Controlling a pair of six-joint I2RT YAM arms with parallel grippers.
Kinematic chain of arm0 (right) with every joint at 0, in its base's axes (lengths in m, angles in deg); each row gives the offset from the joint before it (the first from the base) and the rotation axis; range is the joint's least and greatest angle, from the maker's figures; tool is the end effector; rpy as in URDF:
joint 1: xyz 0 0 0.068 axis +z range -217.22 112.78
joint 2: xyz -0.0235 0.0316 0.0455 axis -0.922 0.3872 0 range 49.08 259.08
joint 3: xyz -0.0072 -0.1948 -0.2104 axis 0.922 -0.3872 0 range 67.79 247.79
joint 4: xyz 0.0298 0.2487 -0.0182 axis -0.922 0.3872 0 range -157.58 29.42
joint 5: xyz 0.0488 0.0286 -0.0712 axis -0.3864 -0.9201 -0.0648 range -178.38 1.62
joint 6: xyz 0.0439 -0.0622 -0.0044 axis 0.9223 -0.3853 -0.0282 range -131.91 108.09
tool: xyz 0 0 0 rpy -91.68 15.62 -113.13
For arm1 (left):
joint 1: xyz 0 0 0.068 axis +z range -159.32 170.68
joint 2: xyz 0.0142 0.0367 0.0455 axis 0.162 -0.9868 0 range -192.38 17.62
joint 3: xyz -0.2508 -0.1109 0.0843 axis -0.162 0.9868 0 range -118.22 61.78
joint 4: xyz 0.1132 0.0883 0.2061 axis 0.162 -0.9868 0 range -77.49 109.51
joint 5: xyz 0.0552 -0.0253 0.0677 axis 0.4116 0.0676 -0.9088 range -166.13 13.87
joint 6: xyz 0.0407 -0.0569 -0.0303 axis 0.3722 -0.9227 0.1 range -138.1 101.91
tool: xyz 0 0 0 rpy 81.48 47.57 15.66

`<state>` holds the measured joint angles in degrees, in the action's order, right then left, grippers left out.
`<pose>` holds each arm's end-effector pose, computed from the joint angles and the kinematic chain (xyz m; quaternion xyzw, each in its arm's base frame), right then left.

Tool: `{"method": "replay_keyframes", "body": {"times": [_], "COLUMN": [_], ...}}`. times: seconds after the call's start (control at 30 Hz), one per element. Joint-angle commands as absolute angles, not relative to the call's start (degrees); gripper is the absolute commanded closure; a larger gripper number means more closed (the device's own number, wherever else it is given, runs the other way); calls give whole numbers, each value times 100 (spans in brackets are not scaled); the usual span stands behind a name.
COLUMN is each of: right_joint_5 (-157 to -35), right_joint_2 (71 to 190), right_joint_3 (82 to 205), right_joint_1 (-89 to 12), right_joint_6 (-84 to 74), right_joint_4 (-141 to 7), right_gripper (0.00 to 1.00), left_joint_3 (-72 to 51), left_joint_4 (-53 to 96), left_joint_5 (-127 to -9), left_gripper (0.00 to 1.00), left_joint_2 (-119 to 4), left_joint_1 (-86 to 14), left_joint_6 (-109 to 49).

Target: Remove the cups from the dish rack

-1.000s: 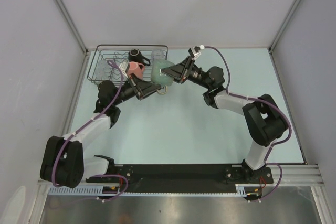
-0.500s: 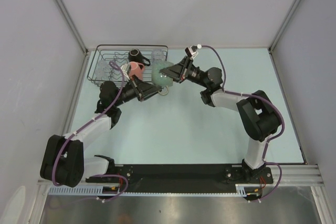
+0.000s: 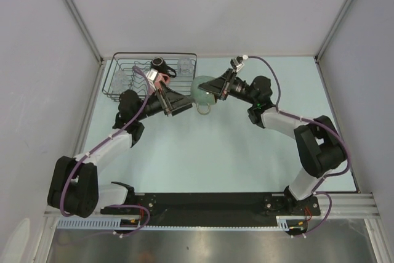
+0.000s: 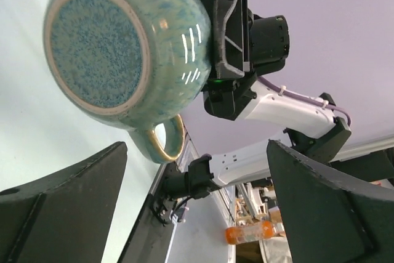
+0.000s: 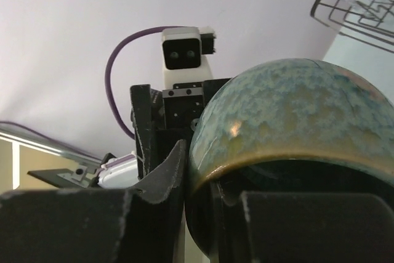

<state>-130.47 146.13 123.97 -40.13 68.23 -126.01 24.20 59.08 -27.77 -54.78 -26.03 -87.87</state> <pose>0.3245 0.2146 0.3190 -0.0130 0.6228 0.7321 0.2758 0.2530 -0.1264 0.3045 -0.0063 0.6873 -0.6619 0.2990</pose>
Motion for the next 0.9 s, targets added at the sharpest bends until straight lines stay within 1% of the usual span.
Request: {"method": "replay_keyframes", "body": {"times": [0.0,0.03,0.07,0.1,0.13,0.17,0.2,0.23,0.27,0.33,0.37,0.43,0.53,0.7,0.8,0.87], "right_joint_5": [-13022,-12952,-12708,-12444,-12155,-11386,-10908,-10486,-9620,-8929,-8265,-7689,-6802,-6676,-6974,-6922], "right_joint_2": [13612,13461,13286,13031,12959,12967,13072,13142,13204,13494,13643,14089,14381,14733,14953,15207], "right_joint_3": [12535,12675,12850,13078,13681,14017,14421,14730,15272,15715,16204,16655,16948,16991,17044,17298], "right_joint_1": [-4313,-4401,-4463,-4576,-4604,-4621,-4613,-4630,-4639,-4657,-4657,-4700,-4928,-5807,-6281,-6388], "right_joint_6": [5933,5519,5045,3918,3419,2979,2522,1987,1764,1360,1245,1147,1077,1277,1506,1533], "right_joint_4": [-12044,-11527,-10129,-9150,-7565,-6801,-5967,-4914,-4512,-3608,-3316,-2527,-2136,-1994,-2029,-2029], "right_gripper": [100,100,100,100,100,100,100,100,100,100,100,100,100,100,100,100], "left_joint_3": [1978,1942,1881,1680,1583,1434,1432,1476,1528,1669,1704,1705,1705,1564,1696,1888], "left_joint_4": [5627,5442,5162,4341,3967,3616,3203,3182,3181,3033,2954,2602,2172,1128,932,940], "left_joint_5": [-2867,-2928,-3129,-3279,-3419,-3708,-3780,-3790,-3781,-3895,-3939,-4132,-4439,-5151,-5477,-5547], "left_gripper": [0,0,0,0,0,0,0,0,0,0,0,0,0,0,0,0], "left_joint_2": [-5515,-5498,-5471,-5419,-5392,-5375,-5340,-5339,-5331,-5322,-5322,-5304,-5147,-4874,-4681,-4532], "left_joint_1": [-2567,-2558,-2558,-2558,-2558,-2541,-2514,-2479,-2401,-2356,-2339,-2338,-2338,-2347,-2356,-2365], "left_joint_6": [-8332,-8253,-7921,-7674,-7428,-7086,-7005,-6995,-7056,-7109,-7075,-6996,-6829,-6424,-6371,-6467]}}
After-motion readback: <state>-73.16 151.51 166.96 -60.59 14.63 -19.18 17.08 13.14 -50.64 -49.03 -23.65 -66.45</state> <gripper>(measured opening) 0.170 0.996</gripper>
